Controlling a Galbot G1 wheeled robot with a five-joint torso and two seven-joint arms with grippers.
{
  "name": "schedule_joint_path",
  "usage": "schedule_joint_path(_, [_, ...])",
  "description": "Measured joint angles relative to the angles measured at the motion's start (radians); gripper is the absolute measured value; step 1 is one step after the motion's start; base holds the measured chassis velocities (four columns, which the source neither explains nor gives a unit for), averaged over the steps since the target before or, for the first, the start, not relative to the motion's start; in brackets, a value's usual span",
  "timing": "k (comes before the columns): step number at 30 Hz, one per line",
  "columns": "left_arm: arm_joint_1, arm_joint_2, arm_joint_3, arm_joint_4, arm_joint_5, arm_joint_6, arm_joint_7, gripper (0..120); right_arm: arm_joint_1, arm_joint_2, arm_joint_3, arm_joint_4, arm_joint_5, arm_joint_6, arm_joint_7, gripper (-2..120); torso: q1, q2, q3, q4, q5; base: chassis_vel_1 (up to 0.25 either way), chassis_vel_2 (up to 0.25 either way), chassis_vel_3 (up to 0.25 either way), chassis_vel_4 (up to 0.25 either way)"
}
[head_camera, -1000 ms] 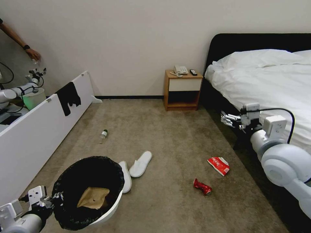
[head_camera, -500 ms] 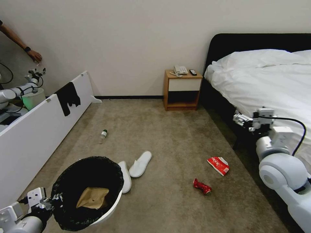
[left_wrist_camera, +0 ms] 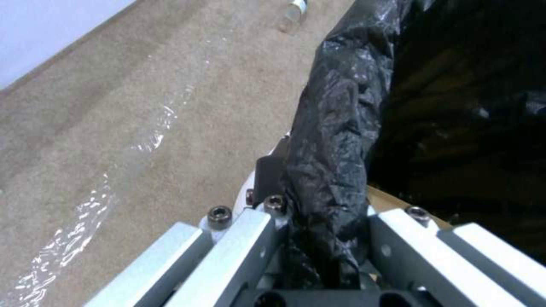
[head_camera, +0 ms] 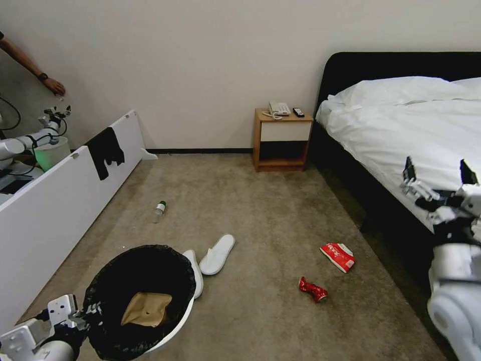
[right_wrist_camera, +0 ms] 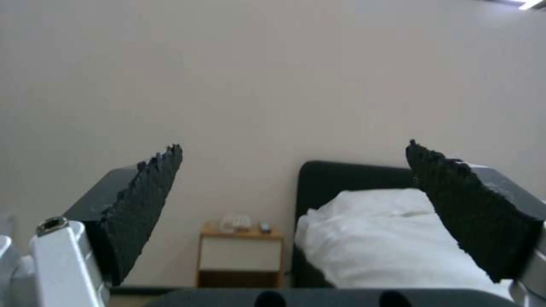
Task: Pick up the trash bin, then pick up the garbage from the floor and place it into the trash bin.
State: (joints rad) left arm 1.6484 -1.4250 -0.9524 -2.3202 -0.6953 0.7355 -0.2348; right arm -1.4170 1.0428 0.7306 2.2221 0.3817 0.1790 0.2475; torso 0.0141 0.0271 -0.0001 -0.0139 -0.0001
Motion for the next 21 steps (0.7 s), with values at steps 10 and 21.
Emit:
schedule_joint_path(10, [0.002, -0.013, 0.011, -0.002, 0.034, -0.001, 0.024, 2, -0.124, 0.122, -0.094, 0.018, -0.187, 0.046, -0.014, 100, 0.000, 0.000, 0.000, 0.0000, 0.0001, 0.000, 0.000, 0.000, 0.000])
schedule_joint_path(21, [0.004, -0.023, 0.015, 0.000, 0.058, -0.010, 0.039, 2, -0.146, 0.156, -0.143, -0.007, -0.240, 0.049, -0.013, 100, 0.000, 0.000, 0.000, 0.0001, 0.0001, 0.000, 0.000, 0.000, 0.000])
